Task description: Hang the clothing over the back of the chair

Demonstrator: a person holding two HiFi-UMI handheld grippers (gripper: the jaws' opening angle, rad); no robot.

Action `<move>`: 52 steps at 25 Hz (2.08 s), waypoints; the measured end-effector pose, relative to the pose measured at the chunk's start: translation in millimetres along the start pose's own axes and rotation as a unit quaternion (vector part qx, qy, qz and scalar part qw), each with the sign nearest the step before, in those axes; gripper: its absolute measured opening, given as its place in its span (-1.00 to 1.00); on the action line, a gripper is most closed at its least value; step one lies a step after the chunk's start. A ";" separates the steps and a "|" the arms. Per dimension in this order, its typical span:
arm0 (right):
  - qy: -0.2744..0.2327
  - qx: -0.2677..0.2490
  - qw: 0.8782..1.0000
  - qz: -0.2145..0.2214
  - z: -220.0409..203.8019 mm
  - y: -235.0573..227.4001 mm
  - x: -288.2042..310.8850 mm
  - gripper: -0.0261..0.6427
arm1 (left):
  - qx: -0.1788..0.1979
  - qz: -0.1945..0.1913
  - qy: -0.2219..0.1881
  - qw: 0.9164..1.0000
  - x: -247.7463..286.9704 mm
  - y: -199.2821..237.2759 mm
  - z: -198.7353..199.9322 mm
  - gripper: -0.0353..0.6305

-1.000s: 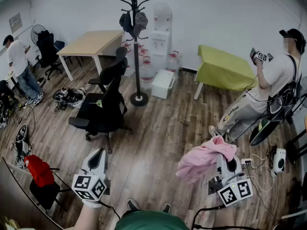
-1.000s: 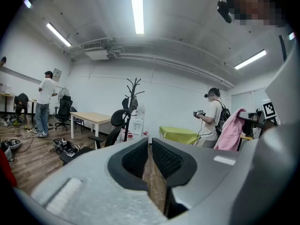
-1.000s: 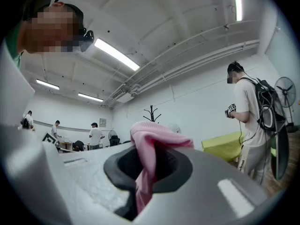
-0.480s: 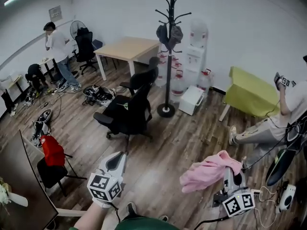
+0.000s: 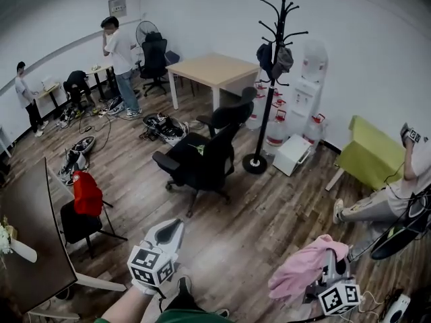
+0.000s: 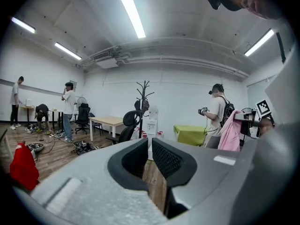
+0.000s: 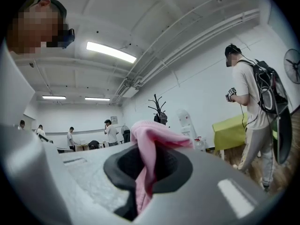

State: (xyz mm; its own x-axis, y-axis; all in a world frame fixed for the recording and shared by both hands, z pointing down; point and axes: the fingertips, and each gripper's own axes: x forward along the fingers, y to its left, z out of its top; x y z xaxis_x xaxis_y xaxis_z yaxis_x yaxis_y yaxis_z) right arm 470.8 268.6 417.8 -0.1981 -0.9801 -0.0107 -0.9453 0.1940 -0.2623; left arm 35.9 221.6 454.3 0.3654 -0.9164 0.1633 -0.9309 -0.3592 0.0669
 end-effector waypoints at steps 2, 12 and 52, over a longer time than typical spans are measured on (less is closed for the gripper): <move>-0.002 -0.005 1.000 0.000 3.5 1.3 10.5 -0.85 | -0.003 0.004 -0.006 1.000 4.3 11.2 5.7 -0.78; -0.043 -0.007 0.999 -0.016 16.7 34.8 73.0 -0.85 | -0.014 -0.010 -0.024 1.000 58.9 89.3 25.8 -0.78; -0.030 -0.060 0.998 -0.019 26.2 94.3 353.2 -0.85 | -0.002 0.022 -0.114 0.993 231.2 326.6 116.4 -0.78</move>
State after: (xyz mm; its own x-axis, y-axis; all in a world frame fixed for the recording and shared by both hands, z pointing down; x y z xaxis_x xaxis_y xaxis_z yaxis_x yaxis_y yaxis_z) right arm 318.4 -60.3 364.0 -0.1488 -0.9869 -0.0619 -0.9766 0.1564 -0.1473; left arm -183.9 -128.1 399.4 0.3138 -0.9476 -0.0604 -0.9458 -0.3176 0.0679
